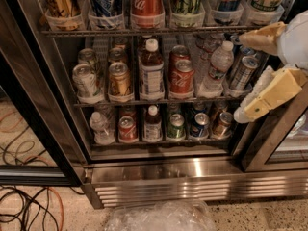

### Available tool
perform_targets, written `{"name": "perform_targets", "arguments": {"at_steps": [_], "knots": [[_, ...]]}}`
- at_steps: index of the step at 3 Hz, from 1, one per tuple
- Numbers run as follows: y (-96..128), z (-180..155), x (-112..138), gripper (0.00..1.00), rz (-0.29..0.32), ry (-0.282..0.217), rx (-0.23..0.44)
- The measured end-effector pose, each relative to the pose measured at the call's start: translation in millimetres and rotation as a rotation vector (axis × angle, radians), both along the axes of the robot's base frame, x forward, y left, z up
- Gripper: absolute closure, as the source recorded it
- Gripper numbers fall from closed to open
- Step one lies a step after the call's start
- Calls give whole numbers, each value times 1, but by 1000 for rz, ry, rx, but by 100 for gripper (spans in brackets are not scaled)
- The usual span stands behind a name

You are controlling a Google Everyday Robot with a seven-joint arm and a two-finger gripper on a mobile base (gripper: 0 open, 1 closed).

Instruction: Pick green can from top shelf of fridge

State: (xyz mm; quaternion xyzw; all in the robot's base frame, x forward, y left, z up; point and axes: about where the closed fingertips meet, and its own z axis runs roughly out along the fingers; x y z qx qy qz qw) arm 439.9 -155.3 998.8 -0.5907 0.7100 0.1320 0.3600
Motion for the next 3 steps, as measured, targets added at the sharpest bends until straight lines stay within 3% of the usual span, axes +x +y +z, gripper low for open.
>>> {"name": "perform_targets", "arguments": {"at_steps": [1, 3], "knots": [[5, 1, 4, 0, -46, -24, 65], [12, -1, 18, 0, -209, -125, 276]]}}
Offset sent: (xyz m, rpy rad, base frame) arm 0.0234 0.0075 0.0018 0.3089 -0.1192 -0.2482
